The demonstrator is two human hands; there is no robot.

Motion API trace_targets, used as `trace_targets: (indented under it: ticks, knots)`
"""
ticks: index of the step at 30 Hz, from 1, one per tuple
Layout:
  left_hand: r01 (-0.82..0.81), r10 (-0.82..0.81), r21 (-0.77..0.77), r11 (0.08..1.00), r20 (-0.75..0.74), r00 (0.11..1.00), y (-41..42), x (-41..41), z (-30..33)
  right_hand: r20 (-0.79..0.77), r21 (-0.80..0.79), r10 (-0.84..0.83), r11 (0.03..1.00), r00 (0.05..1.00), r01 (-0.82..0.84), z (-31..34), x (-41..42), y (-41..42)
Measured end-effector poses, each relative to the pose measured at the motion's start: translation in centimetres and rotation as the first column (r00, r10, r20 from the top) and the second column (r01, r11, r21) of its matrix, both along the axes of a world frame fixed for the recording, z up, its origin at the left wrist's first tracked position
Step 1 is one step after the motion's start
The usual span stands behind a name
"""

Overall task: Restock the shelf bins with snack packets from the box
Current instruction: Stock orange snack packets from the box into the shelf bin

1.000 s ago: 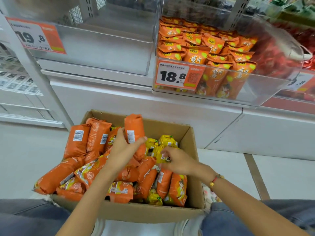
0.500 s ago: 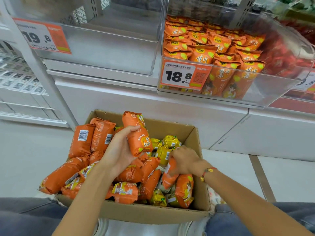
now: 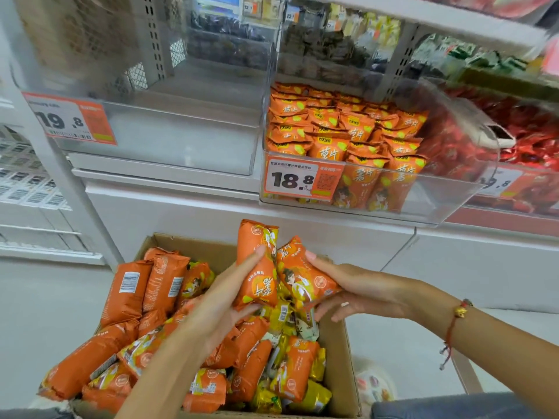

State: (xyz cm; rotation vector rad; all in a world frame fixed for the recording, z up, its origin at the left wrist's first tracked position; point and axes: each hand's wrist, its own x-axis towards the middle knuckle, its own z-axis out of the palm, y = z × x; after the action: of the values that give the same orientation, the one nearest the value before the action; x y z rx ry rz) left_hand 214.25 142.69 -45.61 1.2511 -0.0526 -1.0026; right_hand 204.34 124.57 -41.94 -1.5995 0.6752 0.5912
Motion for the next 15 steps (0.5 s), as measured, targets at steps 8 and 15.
trace_targets:
  ticks: [8,15]
  knots:
    - [0.074,-0.066,-0.046,0.996,0.16,0.985,-0.3,0.0,5.9,0.291,0.096,-0.057,0.995,0.955,0.03,3.8,-1.4,-1.2]
    - [0.14,-0.183,0.119,0.983,0.583,0.791,-2.8,2.2,12.5,0.628,0.378,-0.422,0.9,0.653,0.218,8.0,-1.9,-5.4]
